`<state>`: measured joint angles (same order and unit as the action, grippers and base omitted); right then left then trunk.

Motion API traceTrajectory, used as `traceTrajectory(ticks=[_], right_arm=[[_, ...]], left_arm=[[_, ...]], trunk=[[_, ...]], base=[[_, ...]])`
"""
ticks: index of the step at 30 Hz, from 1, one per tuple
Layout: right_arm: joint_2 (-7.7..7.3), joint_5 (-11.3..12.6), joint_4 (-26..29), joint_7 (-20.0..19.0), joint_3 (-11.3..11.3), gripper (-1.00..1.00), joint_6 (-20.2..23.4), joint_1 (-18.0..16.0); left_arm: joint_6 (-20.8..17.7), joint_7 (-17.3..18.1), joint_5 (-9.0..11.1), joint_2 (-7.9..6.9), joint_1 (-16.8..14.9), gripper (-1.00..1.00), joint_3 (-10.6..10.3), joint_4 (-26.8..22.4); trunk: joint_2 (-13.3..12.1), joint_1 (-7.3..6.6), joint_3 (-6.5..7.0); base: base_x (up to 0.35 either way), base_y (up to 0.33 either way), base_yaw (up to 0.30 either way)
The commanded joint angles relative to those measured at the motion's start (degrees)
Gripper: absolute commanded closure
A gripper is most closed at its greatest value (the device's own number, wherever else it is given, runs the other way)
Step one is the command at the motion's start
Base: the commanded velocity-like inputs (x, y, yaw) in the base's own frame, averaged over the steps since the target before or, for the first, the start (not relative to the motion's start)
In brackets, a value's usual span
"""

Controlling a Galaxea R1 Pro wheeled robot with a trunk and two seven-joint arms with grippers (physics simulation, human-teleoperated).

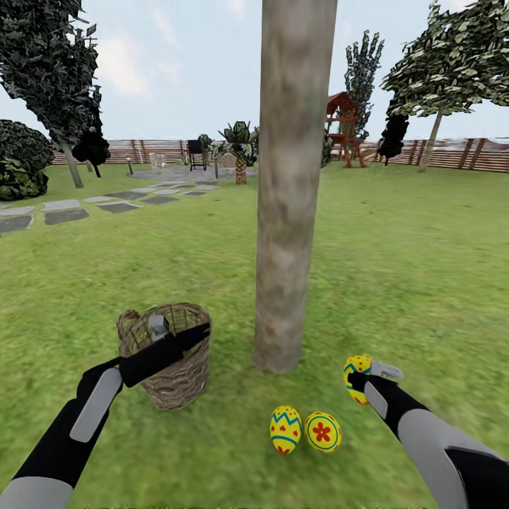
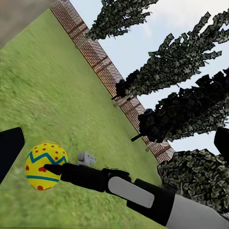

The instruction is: Take the three Easter eggs out of the wicker basket on the lawn in the garden, then place them on the lawn next to a single tree (choose any tree) so that all three eggs are next to the same tree and none are left in the basket.

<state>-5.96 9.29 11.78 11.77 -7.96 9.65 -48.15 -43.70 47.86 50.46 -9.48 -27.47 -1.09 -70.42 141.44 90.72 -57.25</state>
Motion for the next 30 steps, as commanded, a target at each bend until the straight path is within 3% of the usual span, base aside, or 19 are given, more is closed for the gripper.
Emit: traceTrajectory(ticks=[1, 3, 6, 8, 21, 24, 30], right_arm=[[-0.01, 0.68, -0.22, 0.18, 0.13, 1.0, 0.17, -0.01], [0.03, 0.01, -0.53, 0.32, 0.12, 1.0, 0.12, -0.01], [0.34, -5.35, -1.39, 2.1, 0.05, 1.0, 0.02, -0.01], [0.48, -6.38, -1.55, 2.39, -0.02, 1.0, -0.05, -0.01], [0.43, -6.74, -1.58, 2.38, -0.03, 1.0, 0.02, -0.01], [0.51, -6.74, -1.57, 2.38, -0.07, 1.0, 0.02, -0.01], [0.51, -6.74, -1.55, 2.38, -0.12, 1.0, -0.05, -0.01]], left_arm=[[-0.33, -0.09, 0.37, 0.0, -0.04, -1.0, -0.11, 0.15], [-0.33, -0.12, 0.37, 0.0, -0.04, -1.0, -0.09, 0.25], [-0.33, -0.13, 0.41, 0.06, -0.04, -1.0, -0.09, 0.26], [-0.35, 0.0, 0.43, 0.07, -0.04, -1.0, -0.06, -0.12], [-0.42, 0.04, 0.43, 0.07, -0.04, -1.0, -0.13, -0.33], [-0.41, 0.04, 0.43, 0.03, -0.04, -1.0, -2.42, -0.33], [-0.35, -0.2, 0.43, 0.03, -0.04, -1.0, -2.87, -0.33]], trunk=[[0.44, 0.21, -0.24], [1.24, 0.65, -0.59], [1.82, 0.99, -1.2], [1.84, 1.05, -1.64], [2.02, 1.38, -4.52], [2.06, 1.46, -5.19], [2.14, 1.61, -6.52]], base=[[0.0, 0.0, 0.0], [0.0, 0.0, 0.0], [0.0, 0.0, 0.0], [0.0, 0.0, 0.0], [0.0, 0.0, 0.0], [0.0, 0.0, 0.0], [0.0, 0.0, 0.0]])
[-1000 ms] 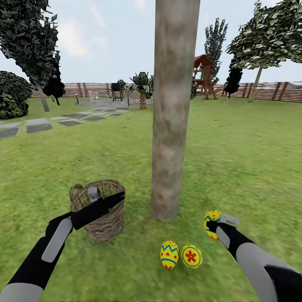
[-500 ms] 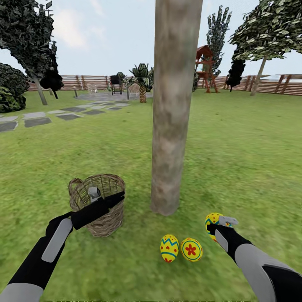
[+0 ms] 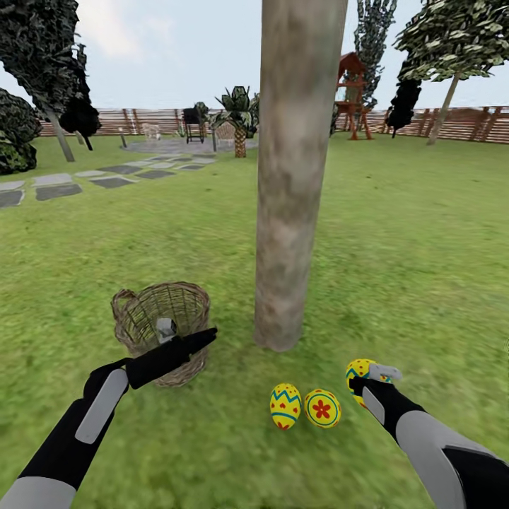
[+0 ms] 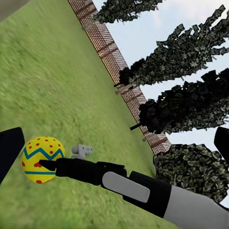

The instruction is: Take the three Easter eggs out of the wicker basket on the lawn in the garden, then place them on the lawn next to a single tree (choose any tree) so that all three eggs are next to the same tree and none are left in the basket.

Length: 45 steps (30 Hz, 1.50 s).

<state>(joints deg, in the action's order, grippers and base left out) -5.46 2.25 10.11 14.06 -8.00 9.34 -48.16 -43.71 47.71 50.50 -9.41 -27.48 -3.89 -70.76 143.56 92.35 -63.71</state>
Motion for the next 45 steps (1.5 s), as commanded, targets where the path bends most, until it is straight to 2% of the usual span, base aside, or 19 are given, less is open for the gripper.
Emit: traceTrajectory(ticks=[1, 10, 20, 37, 45], right_arm=[[0.01, 0.3, 0.1, 0.09, -0.09, 1.0, 0.24, -0.01], [0.01, 0.3, 0.15, 0.09, -0.09, 1.0, 0.15, -0.01], [-0.09, 0.34, 0.17, 0.03, -0.15, 1.0, 0.02, -0.01], [-0.07, 0.39, 0.17, -0.18, -0.09, 1.0, -1.17, -0.02], [-0.38, 0.43, 0.17, -0.05, -0.18, 1.0, -1.23, -0.01]], left_arm=[[-0.33, -0.06, 0.39, -0.02, -0.03, -1.0, -0.12, 0.01], [-0.35, -0.03, 0.39, 0.0, -0.03, -1.0, -1.16, -0.07], [-0.32, 0.09, 0.39, -0.03, -0.03, -1.0, -1.21, -0.07], [-0.24, 0.36, 0.79, 0.0, -0.04, -1.0, -1.39, 0.06], [-0.23, 0.34, 0.74, 0.0, -0.03, -1.0, -1.47, 0.01]], trunk=[[0.04, 0.01, -0.28], [0.16, 0.24, -2.27], [0.29, 0.5, -4.49], [0.29, 0.5, -4.49], [0.4, 0.71, -6.26]], base=[[0.0, 0.0, 0.0], [0.0, 0.0, 0.0], [0.0, 0.0, 0.0], [0.15, 0.0, 0.0], [0.0, 0.0, 0.0]])
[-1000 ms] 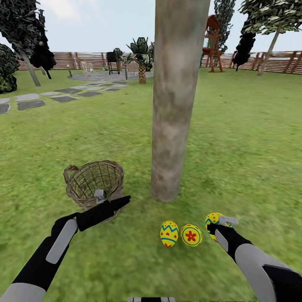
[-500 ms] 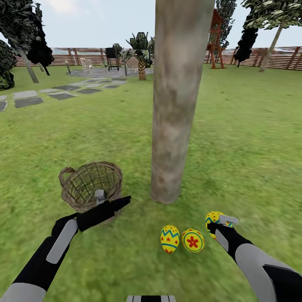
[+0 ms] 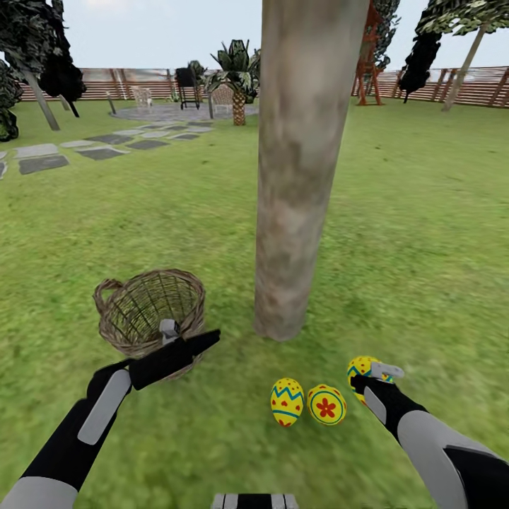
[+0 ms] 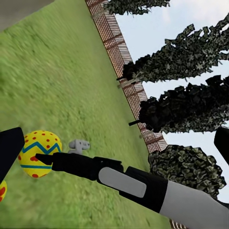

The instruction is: Take the three Easter eggs out of the wicker basket on the lawn in the garden, then place them on the lawn next to a single tree (choose any tree) so that all three eggs are next to the same tree and none are left in the basket.

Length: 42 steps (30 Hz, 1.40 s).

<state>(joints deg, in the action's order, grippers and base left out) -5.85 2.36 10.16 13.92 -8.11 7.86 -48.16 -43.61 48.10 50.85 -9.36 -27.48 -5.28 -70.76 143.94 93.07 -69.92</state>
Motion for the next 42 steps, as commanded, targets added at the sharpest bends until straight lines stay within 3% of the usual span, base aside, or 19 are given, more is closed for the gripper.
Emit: traceTrajectory(ticks=[1, 7, 34, 42], right_arm=[[0.02, 0.31, 0.12, 0.12, -0.07, 1.0, 0.24, -0.03], [0.16, 0.57, 0.04, 0.15, -0.07, 1.0, -5.58, -0.01], [-0.04, 0.8, -0.43, 0.23, -0.07, 1.0, -5.22, -0.02], [-0.03, 0.8, -0.41, 0.23, -0.07, 1.0, -5.22, -0.03]], left_arm=[[-0.34, -0.04, 0.39, -0.04, -0.03, -1.0, -0.08, 0.01], [-0.34, -0.05, 0.39, -0.04, -0.03, -1.0, -0.08, 0.01], [-0.34, -0.11, 0.23, -0.04, -0.03, -1.0, -0.08, 0.01], [-0.36, -0.09, 0.38, -0.03, -0.03, -1.0, -0.06, 0.1]], trunk=[[0.03, 0.01, -0.27], [0.11, 0.16, -1.6], [0.48, 0.86, -7.58], [0.48, 0.86, -7.58]], base=[[0.0, 0.0, 0.0], [0.0, 0.0, 0.0], [0.0, 0.0, 0.0], [0.048, 0.0, 0.0]])
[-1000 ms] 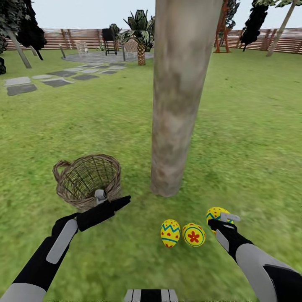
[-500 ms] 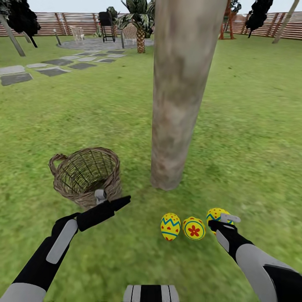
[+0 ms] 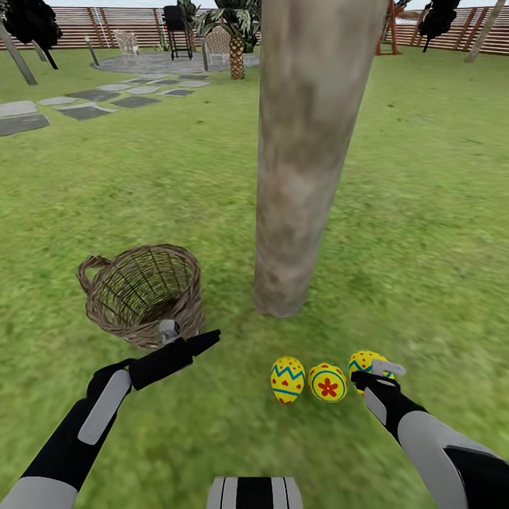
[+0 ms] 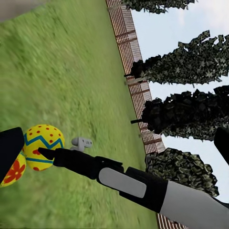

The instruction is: Take the three Easter eggs out of the wicker basket on the lawn in the garden, then place them on the lawn next to a single tree (choose any tree) so that all three eggs are next to the same tree and none are left in the basket.

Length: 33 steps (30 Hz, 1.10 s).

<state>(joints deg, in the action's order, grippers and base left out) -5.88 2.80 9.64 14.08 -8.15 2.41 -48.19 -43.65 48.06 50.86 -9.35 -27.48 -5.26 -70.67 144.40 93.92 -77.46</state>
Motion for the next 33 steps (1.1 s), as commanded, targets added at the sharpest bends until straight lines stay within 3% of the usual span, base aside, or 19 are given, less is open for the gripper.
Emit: traceTrajectory(ticks=[1, 10, 33], right_arm=[[0.0, 0.37, 0.11, 0.07, -0.03, 1.0, 0.23, 0.0], [0.0, 0.37, 0.11, 0.07, -0.03, 1.0, 0.23, 0.01], [0.0, 0.45, 0.11, 0.07, -0.03, 1.0, 0.23, 0.0]], left_arm=[[-0.34, -0.06, 0.38, -0.04, -0.03, -1.0, -0.09, 0.01], [-0.3, 0.01, 0.47, -0.06, -0.03, -1.0, -0.01, 0.02], [-0.3, -0.05, 0.38, -0.04, -0.03, -1.0, -0.1, -0.09]], trunk=[[0.01, 0.01, -0.04], [0.01, 0.01, -0.04], [0.32, 0.61, -5.13]], base=[[0.287, 0.0, 0.0], [0.103, 0.0, 0.0], [0.0, 0.0, 0.0]])
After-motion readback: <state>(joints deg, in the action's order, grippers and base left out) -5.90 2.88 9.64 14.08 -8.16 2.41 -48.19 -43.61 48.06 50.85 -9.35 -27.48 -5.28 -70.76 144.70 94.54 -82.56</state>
